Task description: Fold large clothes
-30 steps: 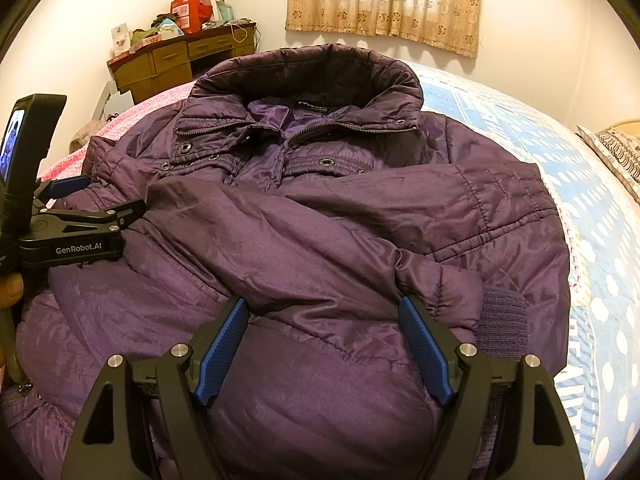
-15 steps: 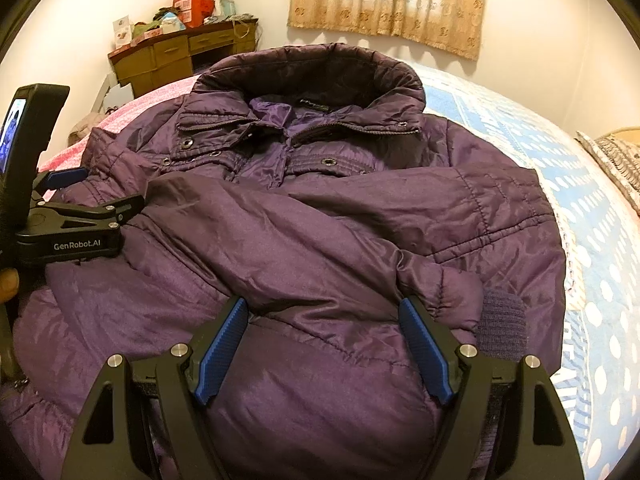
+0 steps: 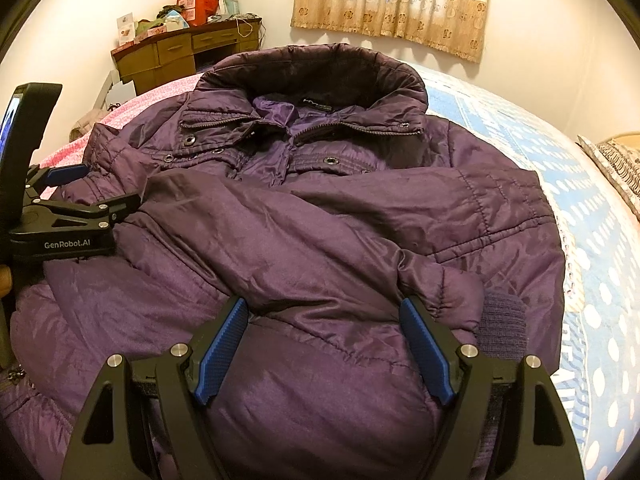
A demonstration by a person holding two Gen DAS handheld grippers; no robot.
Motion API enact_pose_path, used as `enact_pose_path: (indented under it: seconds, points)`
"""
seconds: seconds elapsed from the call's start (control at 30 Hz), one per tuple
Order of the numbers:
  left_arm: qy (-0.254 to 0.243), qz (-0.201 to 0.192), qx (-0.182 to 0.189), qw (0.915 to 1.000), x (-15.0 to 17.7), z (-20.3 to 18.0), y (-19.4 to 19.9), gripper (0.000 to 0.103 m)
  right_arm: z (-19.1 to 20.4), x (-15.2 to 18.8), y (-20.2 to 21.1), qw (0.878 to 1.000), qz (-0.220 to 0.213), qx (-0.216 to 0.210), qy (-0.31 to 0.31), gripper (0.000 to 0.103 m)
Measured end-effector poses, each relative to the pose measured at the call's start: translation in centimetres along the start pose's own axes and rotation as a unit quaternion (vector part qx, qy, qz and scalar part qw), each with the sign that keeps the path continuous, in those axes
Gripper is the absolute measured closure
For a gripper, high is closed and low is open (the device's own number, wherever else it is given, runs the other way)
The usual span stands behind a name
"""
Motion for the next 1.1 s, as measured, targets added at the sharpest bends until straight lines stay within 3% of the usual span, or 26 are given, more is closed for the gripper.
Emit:
enact_pose_path:
  seconds: [0.23, 0.37, 0.47, 0.53, 0.63, 0.77, 0.9, 1.1]
  points:
    - [-0.001, 0.001, 0.004, 1.0000, -0.1, 0.0, 0.1, 0.000, -0.1, -0.2, 0.0, 1.000, 0.003, -0.006, 0.000, 0.024]
    - [-0.022, 0.006, 0.017, 0.9996, -0.6, 0.2, 2.9, 0.000, -1.0, -1.5, 2.6, 0.998, 0.039, -0.037, 0.023, 0.024]
    - [-0.040, -0.035, 0.035, 0.9979, -2.5, 0.9, 7.0, 0.000, -3.1, -3.6, 6.5, 0.998, -0.009, -0.065, 0.016, 0.024]
    - [-0.038, -0.058, 0.044, 0.9966, -4.7, 1.6, 8.7, 0.000, -4.5, -5.8, 7.3, 0.998, -0.037, -0.050, 0.019, 0.024]
    - [-0.031, -0.075, 0.046, 0.9957, -9.0, 2.1, 8.3, 0.000, -6.4, -10.1, 5.0, 0.999, -0.042, -0.034, 0.001, 0.024]
    - [-0.048, -0.079, 0.029, 0.9953, -13.8, 1.0, 4.3, 0.000, -8.0, -15.2, -0.3, 0.998, -0.032, -0.033, -0.040, 0.024]
    - [-0.075, -0.054, 0.029, 0.9953, -15.8, -0.4, -0.2, 0.000, -8.5, -18.3, -5.5, 0.999, -0.010, -0.019, -0.040, 0.024]
    - [-0.104, -0.032, -0.008, 0.9940, -17.4, -0.9, -5.6, 0.001, -7.6, -20.8, -10.7, 1.000, -0.001, -0.008, -0.004, 0.026]
Point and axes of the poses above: each gripper's, at about its wrist camera, not at the fingertips, and y roughly against the way its jaws point, z to its left, x to its underside, the point moved 2 cm from there along -y, roughly the way its jaws point, and after that the axes turned 12 degrees about x, right-handed, at the moved point
